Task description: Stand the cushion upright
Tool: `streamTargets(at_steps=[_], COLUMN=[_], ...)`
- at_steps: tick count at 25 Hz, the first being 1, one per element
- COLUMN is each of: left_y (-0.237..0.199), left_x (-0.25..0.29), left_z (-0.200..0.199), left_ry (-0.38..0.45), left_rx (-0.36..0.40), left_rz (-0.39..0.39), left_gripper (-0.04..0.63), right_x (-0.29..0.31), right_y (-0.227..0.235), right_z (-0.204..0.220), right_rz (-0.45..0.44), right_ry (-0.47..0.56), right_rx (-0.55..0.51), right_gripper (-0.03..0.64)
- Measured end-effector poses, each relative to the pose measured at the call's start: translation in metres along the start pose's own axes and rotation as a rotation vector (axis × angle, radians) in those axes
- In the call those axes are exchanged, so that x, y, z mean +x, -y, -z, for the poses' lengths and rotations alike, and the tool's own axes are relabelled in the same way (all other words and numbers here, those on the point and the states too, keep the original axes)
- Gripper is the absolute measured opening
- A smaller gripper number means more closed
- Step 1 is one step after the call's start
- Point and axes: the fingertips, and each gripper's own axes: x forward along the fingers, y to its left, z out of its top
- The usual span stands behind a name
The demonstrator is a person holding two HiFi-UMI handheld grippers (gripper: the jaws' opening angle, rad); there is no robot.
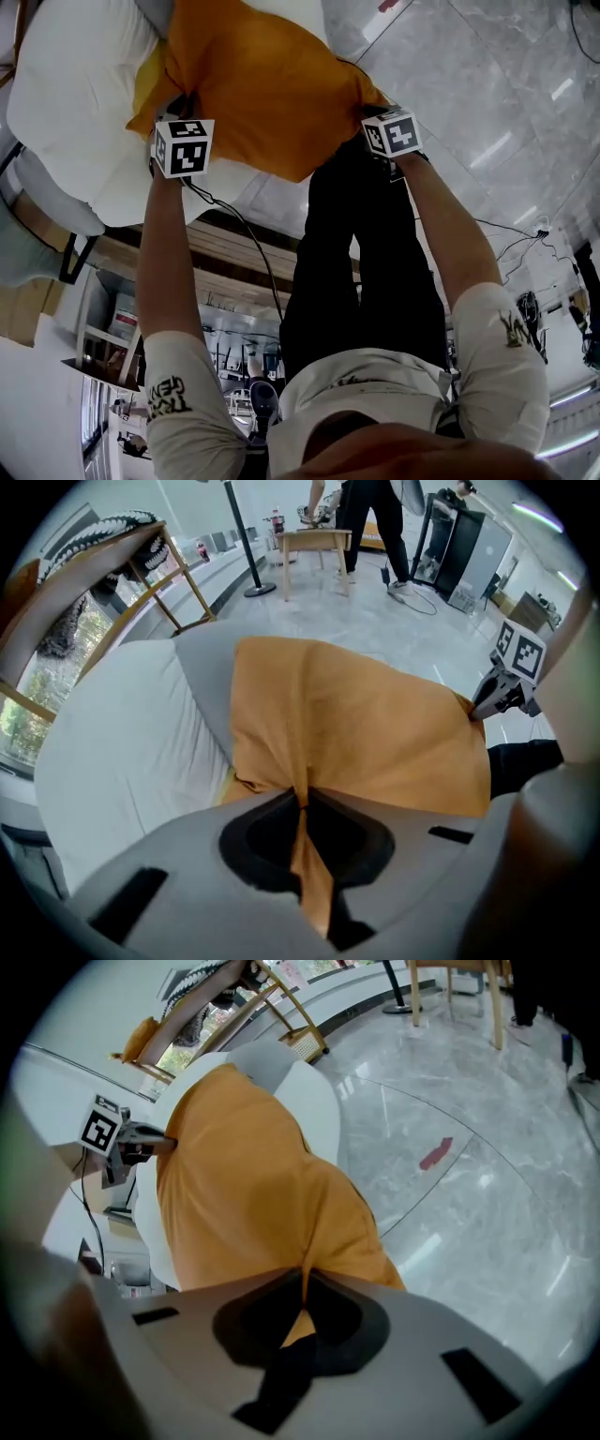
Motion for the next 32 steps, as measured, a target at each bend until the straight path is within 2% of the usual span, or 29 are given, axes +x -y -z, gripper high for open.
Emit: streamTargets(at_steps=[3,5,10,13,19,26,29,32], left_y=[-0.004,-0.004,-0.006,-0.006,-0.018,-0.025,-0.032,-0.031], left_x=[-0.015,-0.027,-0.061,-0.077,-0.110,-0.126,-0.127,-0.115], left_z=[0.010,0.019,0.034,0.041,0.076,0.119,0.142,0.172], left_ry=[0.012,0.022,0.091,0.154,0.233,0.292,0.306,0.313], left_rx=[-0.040,-0.085,-0.207,-0.313,-0.553,-0.818,-0.942,-1.042], left_rz=[-0.018,-0.027,-0.066,-0.103,-0.190,-0.240,-0.251,-0.242], left_gripper=[0.034,0.034,0.034,0.034,0.034,0.034,0.034,0.035], right_x=[-0.017,-0.029,-0.057,-0.074,-0.102,-0.120,-0.113,-0.092], right_y=[-0.010,-0.014,-0.022,-0.021,-0.063,-0.131,-0.176,-0.216], right_z=[-0.004,-0.012,-0.053,-0.092,-0.163,-0.248,-0.295,-0.318], right_rz=[0.025,0.054,0.079,0.117,0.195,0.247,0.251,0.252], right_ry=[0.018,0.027,0.065,0.103,0.082,0.111,0.113,0.107], right_rx=[0.047,0.018,-0.177,-0.305,-0.514,-0.773,-0.905,-0.975], right_gripper=[0.037,0.038,0.037,0.037,0.037,0.038,0.038,0.038])
